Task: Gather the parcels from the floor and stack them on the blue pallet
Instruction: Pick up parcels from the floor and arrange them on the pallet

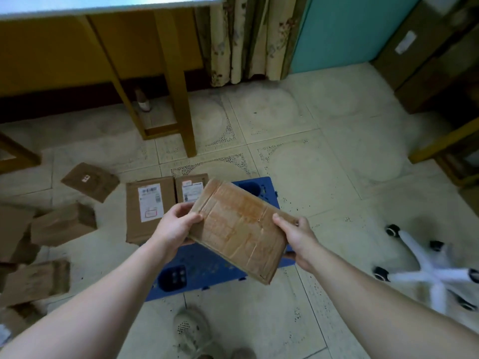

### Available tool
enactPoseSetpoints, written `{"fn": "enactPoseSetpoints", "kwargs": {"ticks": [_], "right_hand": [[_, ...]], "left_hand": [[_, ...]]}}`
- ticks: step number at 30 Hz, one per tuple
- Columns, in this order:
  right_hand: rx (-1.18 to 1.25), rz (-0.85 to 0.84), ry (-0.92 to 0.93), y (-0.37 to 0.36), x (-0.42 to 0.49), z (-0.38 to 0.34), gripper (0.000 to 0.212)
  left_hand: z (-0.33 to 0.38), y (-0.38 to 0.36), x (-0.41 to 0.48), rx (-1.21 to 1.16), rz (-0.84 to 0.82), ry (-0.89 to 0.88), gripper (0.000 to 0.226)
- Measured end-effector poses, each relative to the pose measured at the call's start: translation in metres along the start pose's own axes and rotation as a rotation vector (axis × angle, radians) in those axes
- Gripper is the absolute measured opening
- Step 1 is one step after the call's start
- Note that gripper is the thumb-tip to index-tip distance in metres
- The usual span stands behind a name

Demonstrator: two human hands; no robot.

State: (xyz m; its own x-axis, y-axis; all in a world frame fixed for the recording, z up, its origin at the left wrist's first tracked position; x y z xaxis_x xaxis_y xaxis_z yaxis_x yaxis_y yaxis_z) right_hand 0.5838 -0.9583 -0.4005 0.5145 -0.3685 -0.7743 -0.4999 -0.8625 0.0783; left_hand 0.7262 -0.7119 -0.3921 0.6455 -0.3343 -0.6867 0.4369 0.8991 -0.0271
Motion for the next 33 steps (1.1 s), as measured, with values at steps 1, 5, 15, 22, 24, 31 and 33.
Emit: {"fn": "enactPoseSetpoints", "kwargs": {"ticks": [1, 5, 15, 22, 24, 31, 33], "right_hand": [[-0.011, -0.025, 0.008, -0.001, 0.003, -0.003, 0.035], [0.030, -0.051, 0.043, -0.007, 0.022, -0.026, 0.028], [0.114, -0.049, 0.103, -0.019, 0.089, -0.038, 0.037], [0.120, -0.098, 0.109, -0.015, 0.143, -0.040, 0.019], [0.126, -0.093, 0.105, -0.013, 0.164, -0.039, 0.013], [0.113, -0.110, 0.052, -0.032, 0.225, -0.013, 0.023], [0.117, -0.120, 0.044, -0.038, 0.236, -0.004, 0.020]], "left_hand": [[0.006, -0.002, 0.007, -0.008, 0.017, -0.021, 0.037], [0.039, -0.011, 0.040, -0.070, 0.056, -0.105, 0.061], [0.032, -0.059, 0.113, 0.024, -0.045, -0.065, 0.060], [0.037, -0.082, 0.152, 0.462, 0.034, -0.190, 0.058], [0.029, -0.091, 0.166, 0.518, 0.049, -0.176, 0.061], [-0.004, -0.071, 0.203, 1.014, 0.247, 0.004, 0.081], [-0.018, -0.069, 0.214, 1.068, 0.232, 0.073, 0.082]]}}
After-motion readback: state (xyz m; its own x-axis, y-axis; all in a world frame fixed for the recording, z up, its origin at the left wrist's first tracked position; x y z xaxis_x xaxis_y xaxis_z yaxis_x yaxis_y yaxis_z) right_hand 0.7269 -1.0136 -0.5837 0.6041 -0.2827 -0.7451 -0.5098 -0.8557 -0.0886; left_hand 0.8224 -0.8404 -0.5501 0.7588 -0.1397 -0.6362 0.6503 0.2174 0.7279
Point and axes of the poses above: each hand's wrist, its own x-axis towards the middle knuckle, its own y-axis out of the back of the hand, z = x × y, the point moved 7 cm from there along x, towards the middle knuckle, and after that the axes turned 5 degrees about -z, right-handed, at the moved point
